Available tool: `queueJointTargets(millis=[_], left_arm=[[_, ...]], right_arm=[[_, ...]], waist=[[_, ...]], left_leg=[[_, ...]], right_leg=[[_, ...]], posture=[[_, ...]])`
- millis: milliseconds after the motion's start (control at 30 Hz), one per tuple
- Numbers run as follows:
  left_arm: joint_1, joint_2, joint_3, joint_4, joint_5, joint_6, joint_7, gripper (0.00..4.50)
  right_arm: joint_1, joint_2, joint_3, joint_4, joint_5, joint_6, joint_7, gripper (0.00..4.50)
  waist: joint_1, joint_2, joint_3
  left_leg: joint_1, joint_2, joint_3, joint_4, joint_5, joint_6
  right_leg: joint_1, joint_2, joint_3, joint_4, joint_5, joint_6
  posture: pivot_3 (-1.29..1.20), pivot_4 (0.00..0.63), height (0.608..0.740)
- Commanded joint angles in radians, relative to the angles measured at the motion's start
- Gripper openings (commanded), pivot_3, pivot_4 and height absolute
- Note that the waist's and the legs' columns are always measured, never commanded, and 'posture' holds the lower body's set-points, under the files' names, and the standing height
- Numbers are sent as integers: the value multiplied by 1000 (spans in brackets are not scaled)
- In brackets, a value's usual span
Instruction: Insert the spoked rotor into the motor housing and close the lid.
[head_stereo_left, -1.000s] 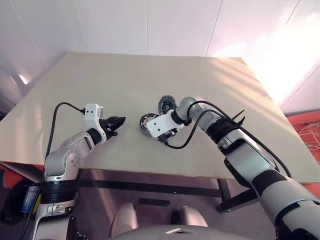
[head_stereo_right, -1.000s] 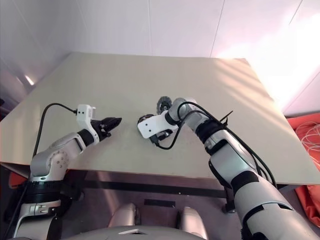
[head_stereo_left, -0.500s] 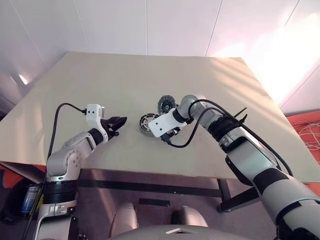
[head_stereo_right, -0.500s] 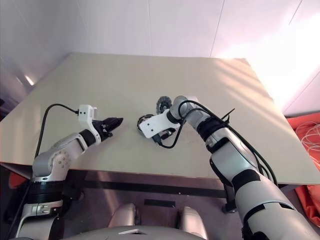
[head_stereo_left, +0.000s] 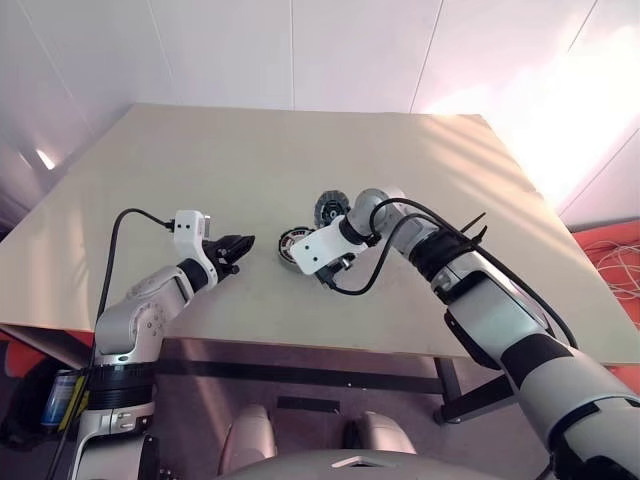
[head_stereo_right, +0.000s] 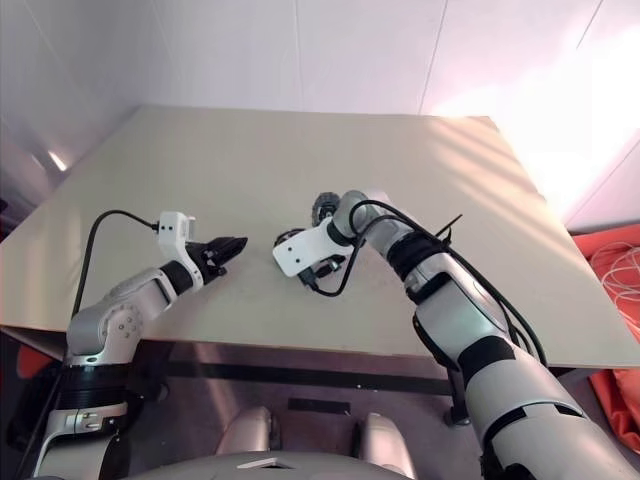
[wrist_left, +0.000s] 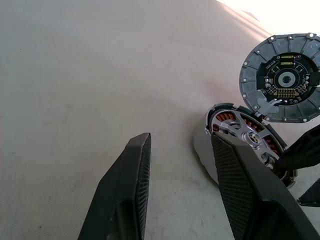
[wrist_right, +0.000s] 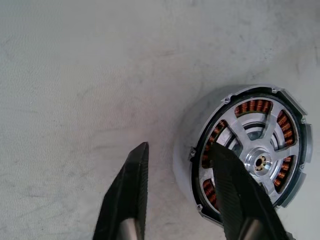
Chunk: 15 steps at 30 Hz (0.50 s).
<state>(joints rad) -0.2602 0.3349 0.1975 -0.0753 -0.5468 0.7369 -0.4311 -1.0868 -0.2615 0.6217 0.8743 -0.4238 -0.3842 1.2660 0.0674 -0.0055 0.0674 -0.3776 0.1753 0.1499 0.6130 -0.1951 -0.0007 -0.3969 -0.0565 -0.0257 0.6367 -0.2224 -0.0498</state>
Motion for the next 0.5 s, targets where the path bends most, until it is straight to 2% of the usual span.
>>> queueJointTargets(millis=[33, 133, 500], left_arm=[[-5, 2, 6, -43, -3, -24, 0, 2022], [-4, 0, 5, -42, -2, -26, 0, 2022], [-6, -1, 1, -35, 0, -32, -2, 2022]], right_arm=[[-31, 5, -11, 3, -4, 4, -13, 938], [-34, 7, -14, 9, -5, 5, -22, 50], [-40, 6, -28, 7, 0, 16, -26, 7]], waist=[[1, 0, 0], [0, 0, 0], [-1, 0, 1]], left_leg=[[0, 0, 0, 0, 0, 0], [0, 0, 0, 0, 0, 0], [0, 1, 0, 0, 0, -1]], right_leg=[[0, 0, 0, 0, 0, 0], [0, 0, 0, 0, 0, 0], [-1, 0, 0, 1, 0, 0]], posture=[[0, 0, 740], [0, 0, 740], [0, 0, 740]])
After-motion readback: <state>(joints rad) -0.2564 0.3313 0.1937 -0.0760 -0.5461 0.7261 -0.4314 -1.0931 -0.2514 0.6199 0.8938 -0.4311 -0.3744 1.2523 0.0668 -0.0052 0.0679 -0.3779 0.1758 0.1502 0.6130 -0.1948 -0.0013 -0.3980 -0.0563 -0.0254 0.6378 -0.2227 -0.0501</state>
